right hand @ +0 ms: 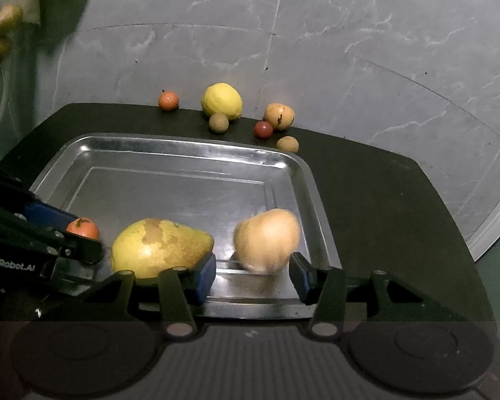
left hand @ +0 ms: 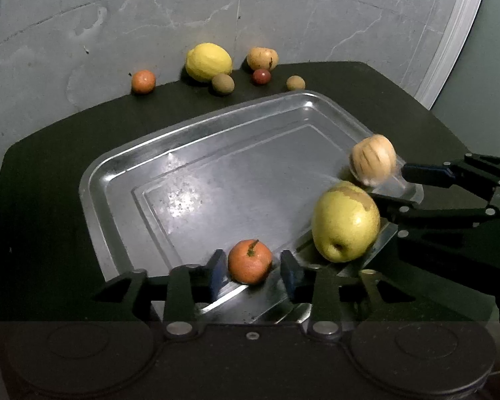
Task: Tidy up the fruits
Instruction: 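Release the apple with the right gripper while the left gripper releases the tangerine into the tray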
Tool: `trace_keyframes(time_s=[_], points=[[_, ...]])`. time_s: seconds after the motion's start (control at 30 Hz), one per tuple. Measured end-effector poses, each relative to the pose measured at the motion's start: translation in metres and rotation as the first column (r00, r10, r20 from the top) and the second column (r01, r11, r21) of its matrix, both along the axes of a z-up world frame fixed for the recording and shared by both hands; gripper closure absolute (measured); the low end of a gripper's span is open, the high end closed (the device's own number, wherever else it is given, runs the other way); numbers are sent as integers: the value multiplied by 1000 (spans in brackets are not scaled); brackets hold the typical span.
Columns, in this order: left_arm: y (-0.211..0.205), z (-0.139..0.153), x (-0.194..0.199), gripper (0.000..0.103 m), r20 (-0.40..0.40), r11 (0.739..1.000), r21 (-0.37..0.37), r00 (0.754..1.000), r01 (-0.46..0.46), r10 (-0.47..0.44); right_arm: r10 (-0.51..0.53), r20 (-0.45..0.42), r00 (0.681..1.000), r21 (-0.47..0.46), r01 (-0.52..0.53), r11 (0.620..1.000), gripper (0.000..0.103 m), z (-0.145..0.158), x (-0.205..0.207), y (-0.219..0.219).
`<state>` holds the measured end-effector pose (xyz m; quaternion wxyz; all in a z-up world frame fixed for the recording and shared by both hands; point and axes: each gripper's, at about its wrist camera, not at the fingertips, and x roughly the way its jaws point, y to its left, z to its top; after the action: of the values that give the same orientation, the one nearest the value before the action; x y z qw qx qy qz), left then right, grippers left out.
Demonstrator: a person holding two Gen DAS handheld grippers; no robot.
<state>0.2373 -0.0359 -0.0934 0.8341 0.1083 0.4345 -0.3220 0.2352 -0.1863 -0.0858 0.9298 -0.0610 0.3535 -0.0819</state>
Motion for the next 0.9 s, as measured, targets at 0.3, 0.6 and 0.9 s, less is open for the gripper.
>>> trace_keyframes(time_s=[0.3,0.6,0.9], points=[[20,20,-3,22,38,998,-36,998,-50,52,-45,2,999,-14,45,999,9,13,-6,1],[61,29,4,10,60,984,-6,982,-178,178,8,-39,999,22,-7,1000,0,31,-20,21],[90,22,26,6,84,947,39,945,-319,315,154,-55,987,10,-154,988,0,31,-15,58]])
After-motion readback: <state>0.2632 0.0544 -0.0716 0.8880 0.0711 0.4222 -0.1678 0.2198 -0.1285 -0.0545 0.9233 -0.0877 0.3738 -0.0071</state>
